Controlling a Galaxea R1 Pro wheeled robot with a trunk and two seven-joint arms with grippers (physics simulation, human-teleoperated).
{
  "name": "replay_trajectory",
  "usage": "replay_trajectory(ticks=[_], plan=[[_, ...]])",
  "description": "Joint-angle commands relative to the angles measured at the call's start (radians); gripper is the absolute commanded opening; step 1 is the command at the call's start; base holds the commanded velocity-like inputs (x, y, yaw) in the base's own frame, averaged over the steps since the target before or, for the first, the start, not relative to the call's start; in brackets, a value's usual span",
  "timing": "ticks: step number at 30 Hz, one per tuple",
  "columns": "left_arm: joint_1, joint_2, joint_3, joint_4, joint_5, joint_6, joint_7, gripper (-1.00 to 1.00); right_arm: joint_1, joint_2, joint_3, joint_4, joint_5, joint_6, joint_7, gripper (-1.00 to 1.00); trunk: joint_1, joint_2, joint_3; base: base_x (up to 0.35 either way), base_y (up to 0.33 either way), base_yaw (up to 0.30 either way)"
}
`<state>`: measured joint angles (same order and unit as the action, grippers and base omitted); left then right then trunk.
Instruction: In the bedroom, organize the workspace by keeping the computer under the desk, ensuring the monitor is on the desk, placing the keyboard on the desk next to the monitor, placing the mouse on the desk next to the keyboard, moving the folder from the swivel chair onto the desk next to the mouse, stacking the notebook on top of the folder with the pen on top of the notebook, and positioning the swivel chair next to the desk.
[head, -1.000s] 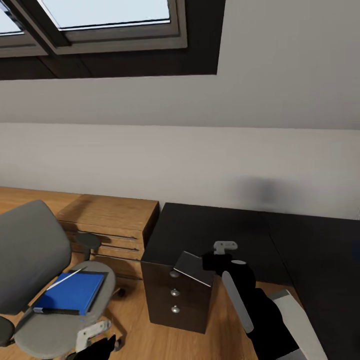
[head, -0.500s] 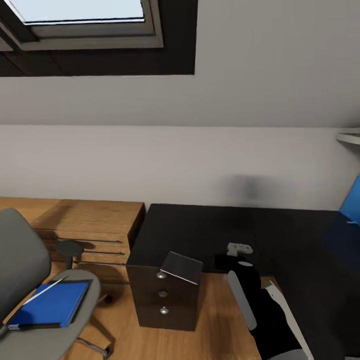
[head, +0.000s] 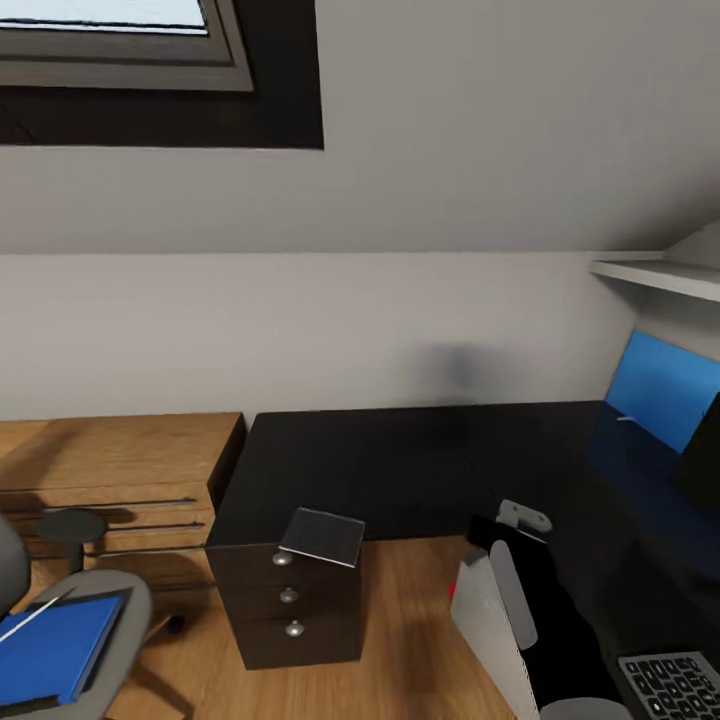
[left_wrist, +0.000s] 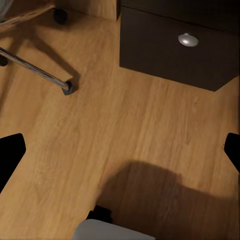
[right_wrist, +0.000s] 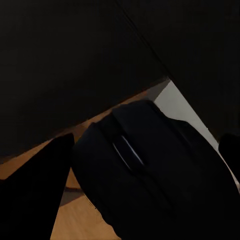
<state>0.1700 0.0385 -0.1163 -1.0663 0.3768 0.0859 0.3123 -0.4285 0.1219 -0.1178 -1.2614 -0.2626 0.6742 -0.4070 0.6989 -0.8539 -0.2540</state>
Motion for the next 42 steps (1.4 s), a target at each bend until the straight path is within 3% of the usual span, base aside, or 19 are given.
replay_trajectory(ticks=[1, 6, 14, 38, 41, 42], plan=[[0.0, 0.001, -0.003, -0.003, 0.007, 0.004, 0.008, 1.0, -0.001, 0.0, -0.005, 0.0, -0.01, 0.001, -0.019, -1.0, 0.0, -0.001, -0.001, 0.0, 0.0, -0.3], [0.0, 0.001, -0.003, -0.003, 0.007, 0.003, 0.008, 1.0, -0.001, -0.001, -0.018, 0.002, -0.01, -0.036, -0.075, -1.0, 0.0, -0.001, -0.001, 0.0, 0.0, -0.3], [0.0, 0.001, -0.002, -0.003, 0.007, 0.003, 0.008, 1.0, -0.001, 0.0, -0.019, 0.071, -0.011, -0.155, -0.09, -1.0, 0.0, -0.001, -0.001, 0.0, 0.0, -0.3], [0.0, 0.004, 0.0, -0.006, 0.008, 0.003, 0.01, 1.0, -0.002, 0.001, -0.01, 0.104, -0.012, -0.169, -0.088, -1.0, 0.0, -0.001, -0.001, 0.0, 0.0, -0.277], [0.0, 0.004, 0.0, -0.006, 0.008, 0.003, 0.009, 1.0, -0.002, 0.001, 0.004, 0.105, -0.011, -0.17, -0.085, -1.0, 0.0, -0.001, -0.001, 0.0, 0.0, -0.045], [0.0, 0.004, 0.0, -0.006, 0.008, 0.003, 0.009, 1.0, -0.003, 0.0, 0.028, 0.105, -0.011, -0.17, -0.083, -1.0, 0.0, -0.001, -0.001, 0.0, 0.0, -0.016]])
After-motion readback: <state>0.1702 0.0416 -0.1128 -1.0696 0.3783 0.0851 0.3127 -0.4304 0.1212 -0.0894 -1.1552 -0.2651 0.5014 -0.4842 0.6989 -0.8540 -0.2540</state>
